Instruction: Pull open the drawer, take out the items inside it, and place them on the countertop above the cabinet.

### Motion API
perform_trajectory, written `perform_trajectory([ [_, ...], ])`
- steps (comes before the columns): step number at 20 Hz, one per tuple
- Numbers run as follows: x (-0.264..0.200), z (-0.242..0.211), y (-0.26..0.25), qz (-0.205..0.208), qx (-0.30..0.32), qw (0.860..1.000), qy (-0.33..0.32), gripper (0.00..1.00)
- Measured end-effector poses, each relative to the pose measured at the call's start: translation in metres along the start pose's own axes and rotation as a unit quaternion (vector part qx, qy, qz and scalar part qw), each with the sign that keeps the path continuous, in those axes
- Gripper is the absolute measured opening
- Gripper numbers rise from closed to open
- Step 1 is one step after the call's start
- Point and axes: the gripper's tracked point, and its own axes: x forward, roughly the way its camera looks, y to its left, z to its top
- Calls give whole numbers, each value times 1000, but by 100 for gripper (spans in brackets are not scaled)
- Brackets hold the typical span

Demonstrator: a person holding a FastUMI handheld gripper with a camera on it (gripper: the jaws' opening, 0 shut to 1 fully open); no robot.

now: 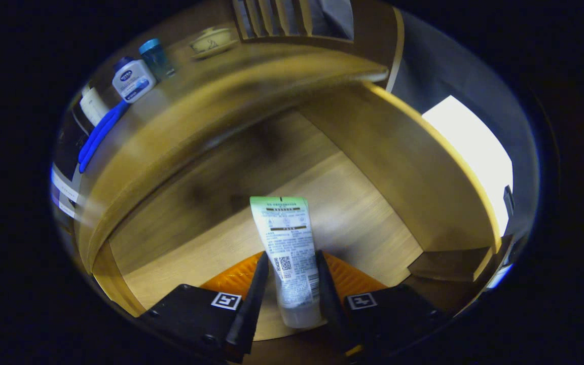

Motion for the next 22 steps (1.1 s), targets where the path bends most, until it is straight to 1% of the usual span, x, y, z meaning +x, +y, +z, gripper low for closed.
perform_trajectory([
  [1, 2, -1, -3, -8, 2, 1000, -1, 61],
  [3, -1, -2, -5, -10, 17, 1000, -9, 47],
  [5, -5, -5, -2, -2, 46, 999, -17, 33],
  [7, -9, -7, 3, 13, 73, 997, -27, 32],
  [8, -14, -3, 8, 24, 74, 996, -36, 31],
  [11, -35, 4, 15, 35, 61, 995, -74, 31],
  [13, -53, 4, 21, 39, 75, 992, -94, 31],
  [16, -73, -3, 18, 41, 105, 988, -106, 31],
  [19, -87, -5, 14, 43, 120, 984, -121, 31],
  [22, -104, 4, 25, 63, 124, 980, -143, 31],
])
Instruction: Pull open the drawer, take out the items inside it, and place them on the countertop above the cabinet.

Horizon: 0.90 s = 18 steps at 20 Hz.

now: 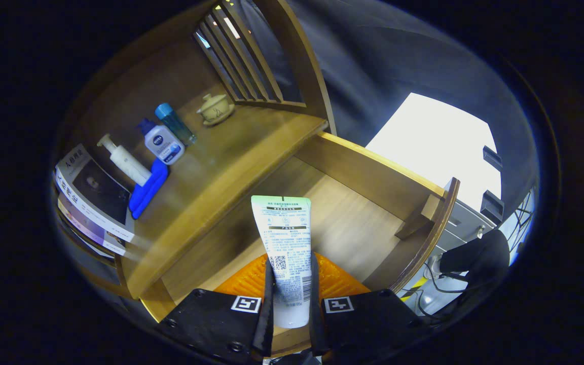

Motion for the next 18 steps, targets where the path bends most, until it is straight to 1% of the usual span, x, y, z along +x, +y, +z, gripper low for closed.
perform_trajectory([
  [6, -11, 26, 41, 34, -40, 998, -35, 31],
  [11, -7, 37, 86, 68, -94, 992, -53, 31],
  [14, 1, 47, 121, 101, -138, 982, -75, 31],
  [16, 5, 51, 137, 106, -175, 975, -83, 31],
  [18, 12, 55, 150, 110, -193, 971, -86, 31],
])
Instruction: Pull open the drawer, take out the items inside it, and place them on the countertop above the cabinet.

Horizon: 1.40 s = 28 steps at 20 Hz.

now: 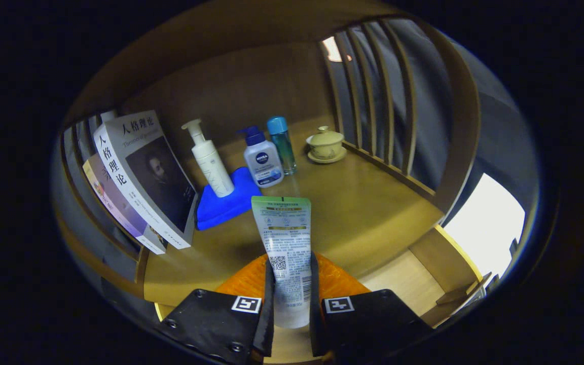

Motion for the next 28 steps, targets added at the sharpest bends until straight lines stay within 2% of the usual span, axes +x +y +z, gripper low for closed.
perform_trajectory([
  [6, 33, 11, 20, 43, -24, 999, -14, 36],
  [11, 40, 8, 11, 34, -45, 998, -16, 50],
  [13, 38, 11, 13, 44, -48, 997, -31, 52],
  [16, 15, 23, 6, 47, -49, 995, -76, 98],
  [22, -47, 25, -7, 47, -65, 985, -154, 98],
  [28, -111, 2, -23, 36, -66, 974, -214, 98],
])
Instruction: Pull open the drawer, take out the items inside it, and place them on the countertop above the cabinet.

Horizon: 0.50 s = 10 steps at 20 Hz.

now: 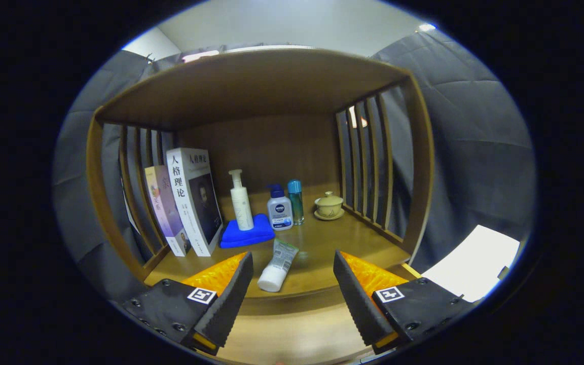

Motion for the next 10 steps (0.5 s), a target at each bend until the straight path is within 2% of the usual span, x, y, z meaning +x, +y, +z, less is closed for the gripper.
perform_trajectory([
  [4, -37, -14, -8, -14, -19, 1000, -13, 98],
  [8, -65, -28, -4, -5, -7, 999, -32, 98],
  [10, -78, -38, -5, -4, -20, 999, -41, 98],
])
